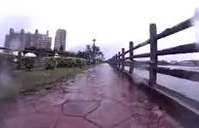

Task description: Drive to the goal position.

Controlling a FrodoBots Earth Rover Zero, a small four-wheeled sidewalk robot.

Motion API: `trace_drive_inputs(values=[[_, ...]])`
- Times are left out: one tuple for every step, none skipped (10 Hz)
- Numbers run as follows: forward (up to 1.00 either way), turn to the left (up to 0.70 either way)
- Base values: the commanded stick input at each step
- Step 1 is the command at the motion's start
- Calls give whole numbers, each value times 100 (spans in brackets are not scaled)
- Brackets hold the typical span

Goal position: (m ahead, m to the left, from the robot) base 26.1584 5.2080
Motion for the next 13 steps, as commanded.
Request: trace_drive_inputs(values=[[100,0],[100,0],[100,0],[100,0],[100,0],[100,0],[100,0],[100,0],[100,0],[100,0],[100,0],[100,0],[100,0]])
